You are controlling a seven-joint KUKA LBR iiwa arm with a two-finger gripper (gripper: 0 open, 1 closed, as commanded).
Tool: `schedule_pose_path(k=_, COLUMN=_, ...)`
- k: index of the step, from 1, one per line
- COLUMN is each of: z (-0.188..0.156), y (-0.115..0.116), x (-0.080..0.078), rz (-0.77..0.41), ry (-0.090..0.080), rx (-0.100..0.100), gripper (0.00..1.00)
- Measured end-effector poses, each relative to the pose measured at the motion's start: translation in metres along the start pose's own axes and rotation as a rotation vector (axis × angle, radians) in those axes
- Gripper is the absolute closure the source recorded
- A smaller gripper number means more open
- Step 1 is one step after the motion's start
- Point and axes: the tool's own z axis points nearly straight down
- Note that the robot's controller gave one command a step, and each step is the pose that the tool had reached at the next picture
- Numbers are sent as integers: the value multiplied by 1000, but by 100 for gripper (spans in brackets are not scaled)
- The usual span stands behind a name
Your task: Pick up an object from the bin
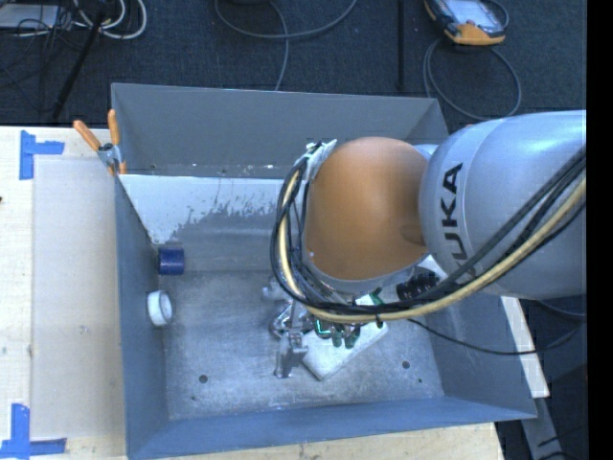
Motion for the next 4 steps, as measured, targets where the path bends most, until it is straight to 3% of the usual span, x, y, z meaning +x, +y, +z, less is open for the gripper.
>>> schedule_pose_path(k=1, z=-17, y=-29, x=15, rz=53, ry=-7, rx=0, gripper=0)
schedule_pose_path(k=2, z=91, y=-60, x=-29, rz=-35, ry=-1, rx=1, gripper=0)
schedule_pose_path(k=3, z=142, y=-117, x=-35, rz=-28, ry=-28, rx=-16, gripper=0)
schedule_pose_path(k=4, z=141, y=-117, x=-35, rz=-27, ry=-27, rx=-12, gripper=100)
